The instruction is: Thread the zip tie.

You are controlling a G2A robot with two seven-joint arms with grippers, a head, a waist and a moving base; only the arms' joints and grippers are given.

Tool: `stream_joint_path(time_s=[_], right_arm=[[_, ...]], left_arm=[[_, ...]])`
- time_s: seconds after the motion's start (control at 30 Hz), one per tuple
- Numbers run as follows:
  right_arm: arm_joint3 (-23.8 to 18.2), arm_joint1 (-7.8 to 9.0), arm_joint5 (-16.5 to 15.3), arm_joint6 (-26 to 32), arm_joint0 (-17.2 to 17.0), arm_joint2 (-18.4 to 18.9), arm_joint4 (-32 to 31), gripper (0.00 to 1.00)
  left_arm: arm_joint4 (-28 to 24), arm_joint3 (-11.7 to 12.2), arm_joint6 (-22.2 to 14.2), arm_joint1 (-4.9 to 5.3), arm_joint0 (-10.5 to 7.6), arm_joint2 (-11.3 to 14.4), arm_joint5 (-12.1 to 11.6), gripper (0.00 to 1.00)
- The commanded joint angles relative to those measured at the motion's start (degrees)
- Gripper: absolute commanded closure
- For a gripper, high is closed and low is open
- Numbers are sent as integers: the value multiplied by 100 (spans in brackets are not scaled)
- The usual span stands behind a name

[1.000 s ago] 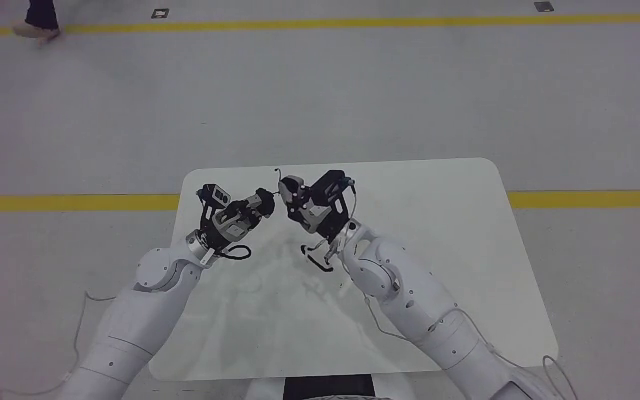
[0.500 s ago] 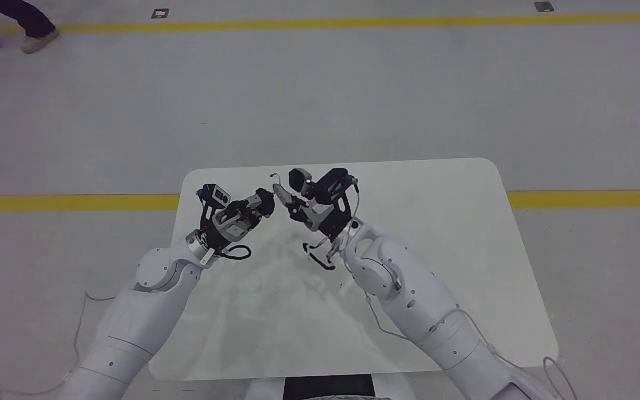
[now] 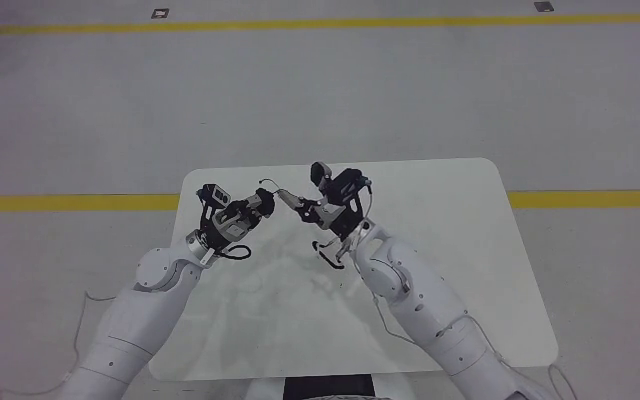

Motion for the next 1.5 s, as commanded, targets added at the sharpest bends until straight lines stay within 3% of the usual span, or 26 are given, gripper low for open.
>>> stream_joint_path(time_s=[0.0,0.3,1.03,1.47], right_arm=[[-14,26,15,21,-78,72,-136,52],[78,37,110,-9,-211,30,-479,62],[597,-145,96,-222,140,-426,-411,84],[687,-203,59,-277,255,-480,-446,83]], left_arm=[[0,0,0,0,0,0,0,100],[0,0,0,0,0,0,0,100],[0,0,0,0,0,0,0,100],[0,0,0,0,0,0,0,100]])
